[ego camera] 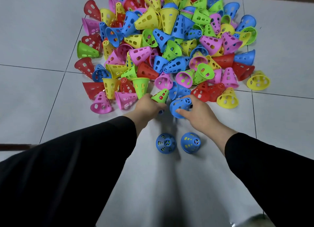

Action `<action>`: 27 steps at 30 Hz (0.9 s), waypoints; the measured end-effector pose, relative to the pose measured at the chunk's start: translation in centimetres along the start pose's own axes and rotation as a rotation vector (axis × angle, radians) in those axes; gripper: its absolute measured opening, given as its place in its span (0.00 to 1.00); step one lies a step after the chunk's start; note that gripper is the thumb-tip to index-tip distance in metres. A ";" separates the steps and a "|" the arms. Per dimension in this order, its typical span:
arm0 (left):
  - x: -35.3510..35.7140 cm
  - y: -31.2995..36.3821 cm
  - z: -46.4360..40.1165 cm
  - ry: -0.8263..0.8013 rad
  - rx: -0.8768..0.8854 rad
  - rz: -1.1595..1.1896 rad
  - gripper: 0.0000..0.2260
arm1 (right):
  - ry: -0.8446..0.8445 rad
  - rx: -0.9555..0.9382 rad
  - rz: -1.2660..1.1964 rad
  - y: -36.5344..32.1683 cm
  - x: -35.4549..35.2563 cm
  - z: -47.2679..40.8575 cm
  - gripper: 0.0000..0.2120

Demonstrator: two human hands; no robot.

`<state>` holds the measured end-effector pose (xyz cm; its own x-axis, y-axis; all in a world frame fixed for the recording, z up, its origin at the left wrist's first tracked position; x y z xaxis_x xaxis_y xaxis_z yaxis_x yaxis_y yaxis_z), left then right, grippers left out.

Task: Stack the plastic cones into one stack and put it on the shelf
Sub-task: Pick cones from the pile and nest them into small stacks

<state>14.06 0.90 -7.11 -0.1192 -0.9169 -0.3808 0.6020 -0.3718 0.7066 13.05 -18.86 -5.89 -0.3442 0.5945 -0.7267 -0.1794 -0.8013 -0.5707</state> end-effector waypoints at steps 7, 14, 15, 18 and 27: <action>-3.0 1.0 4.7 0.016 0.195 0.267 0.25 | 0.180 -0.049 -0.038 -1.3 -4.0 4.4 0.16; -1.8 -1.6 11.4 0.038 0.357 0.238 0.26 | 0.271 -0.096 0.058 -1.0 -5.1 11.6 0.17; -1.2 -2.3 12.1 0.045 0.377 0.207 0.28 | 0.251 -0.098 0.100 -0.6 -4.7 12.5 0.18; 0.5 -3.3 13.7 0.073 0.436 0.154 0.29 | 0.206 -0.103 0.194 0.7 -3.4 13.8 0.18; 4.2 -7.9 12.3 0.065 0.354 -0.100 0.25 | 0.026 -0.068 0.300 4.0 1.2 11.6 0.19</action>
<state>-0.89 -1.79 -6.91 -0.1067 -0.8667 -0.4872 0.2786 -0.4965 0.8221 1.21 -22.09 -4.58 -0.3488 0.3343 -0.8755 -0.0108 -0.9356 -0.3529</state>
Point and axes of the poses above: each hand's wrist, its own z-axis away from the middle knuckle, its own x-axis out of the palm, y = z × x, the point moved 7 cm from there along -z, towards the middle knuckle, and after that the axes turned 8 degrees about z, right-handed, at the moved point
